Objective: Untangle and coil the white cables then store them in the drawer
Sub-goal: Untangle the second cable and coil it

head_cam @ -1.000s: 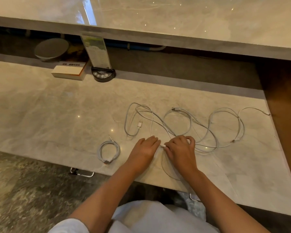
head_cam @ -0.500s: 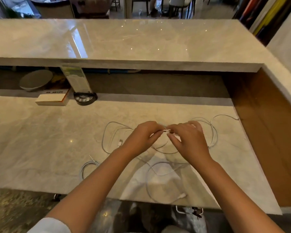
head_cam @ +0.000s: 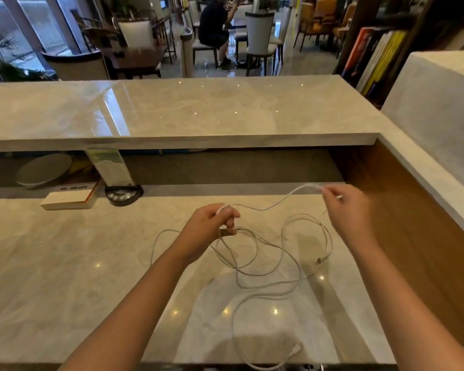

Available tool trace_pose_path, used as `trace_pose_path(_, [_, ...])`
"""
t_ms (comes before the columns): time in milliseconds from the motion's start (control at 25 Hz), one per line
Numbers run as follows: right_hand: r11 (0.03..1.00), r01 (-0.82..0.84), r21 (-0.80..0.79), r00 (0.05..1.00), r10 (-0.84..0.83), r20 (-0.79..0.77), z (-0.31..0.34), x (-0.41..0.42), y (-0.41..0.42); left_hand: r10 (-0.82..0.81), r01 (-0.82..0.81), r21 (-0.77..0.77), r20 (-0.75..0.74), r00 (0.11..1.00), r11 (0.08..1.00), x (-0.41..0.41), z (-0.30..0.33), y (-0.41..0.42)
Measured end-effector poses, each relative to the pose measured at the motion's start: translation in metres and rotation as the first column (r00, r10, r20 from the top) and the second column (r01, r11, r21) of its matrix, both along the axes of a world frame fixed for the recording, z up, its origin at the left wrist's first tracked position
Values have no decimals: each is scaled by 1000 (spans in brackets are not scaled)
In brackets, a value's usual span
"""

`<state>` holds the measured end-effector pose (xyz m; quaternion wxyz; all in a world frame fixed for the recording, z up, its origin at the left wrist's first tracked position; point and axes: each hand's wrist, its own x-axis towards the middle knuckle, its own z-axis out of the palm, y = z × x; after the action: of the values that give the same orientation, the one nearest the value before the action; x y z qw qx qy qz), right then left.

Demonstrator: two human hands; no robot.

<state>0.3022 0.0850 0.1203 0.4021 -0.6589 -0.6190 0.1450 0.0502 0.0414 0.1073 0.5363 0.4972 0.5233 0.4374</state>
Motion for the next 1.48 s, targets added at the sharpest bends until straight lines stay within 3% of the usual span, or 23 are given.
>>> trace_pose_path(80, [992,2,-127,978,24,209,-24,-1,3,62,-24,-96,415,908,995,3,6,2])
trace_pose_path(120, [980,3,-198,964,49,261,-32,-2,3,73,-17,-113,513,855,993,3,8,4])
trace_pose_path(160, [962,-9,-274,941,101,323,-35,-4,0,74,-21,-108,514,855,994,3,10,6])
trace_pose_path(240, [881,-152,-449,821,365,439,-27,-11,-8,71,-64,-35,258,964,997,4,9,6])
trace_pose_path(360, [675,-459,-578,626,707,329,8,-33,-30,34,-23,75,-150,988,997,13,9,1])
trace_pose_path(440, [640,-589,-493,581,760,292,31,-48,-40,-128,153,66,-294,947,986,22,11,-2])
trace_pose_path(520, [681,-641,-354,592,732,337,46,-56,-41,-284,297,-20,-355,891,955,30,15,-6])
trace_pose_path(560, [700,-647,-301,628,714,310,49,-58,-39,-344,338,-75,-312,885,938,32,17,-7])
trace_pose_path(640, [725,-625,-289,703,684,197,50,-58,-33,-399,388,-153,-53,915,909,30,19,-11])
trace_pose_path(720, [721,-611,-327,756,654,29,45,-57,-29,-387,407,-129,156,909,904,25,21,-11])
trace_pose_path(840, [685,-648,-334,758,537,-369,32,-55,-27,-325,334,-99,95,941,937,23,21,-6])
trace_pose_path(920, [720,-622,-308,767,480,-425,26,-52,-26,-250,243,-126,-39,968,962,23,18,-4])
trace_pose_path(960, [740,-604,-298,789,499,-360,23,-52,-25,-221,208,-144,-78,972,968,23,16,-4])
trace_pose_path(1040, [757,-589,-282,798,600,-56,19,-51,-26,-176,158,-182,-82,981,970,21,14,-5])
trace_pose_path(1120, [778,-584,-233,729,628,272,12,-50,-26,-170,153,-204,-70,983,967,20,13,-5])
trace_pose_path(1200, [807,-565,-172,721,584,372,5,-49,-26,-197,176,-206,-90,976,963,21,14,-5])
trace_pose_path(1320, [802,-551,-232,778,594,205,9,-49,-23,-246,222,-144,-180,952,964,19,15,-4])
trace_pose_path(1400, [695,-610,-380,768,636,-71,13,-44,-20,-254,241,-88,-203,946,967,17,16,-4])
trace_pose_path(1480, [584,-695,-419,719,573,-394,15,-39,-22,-243,239,-41,-176,954,970,17,16,-6])
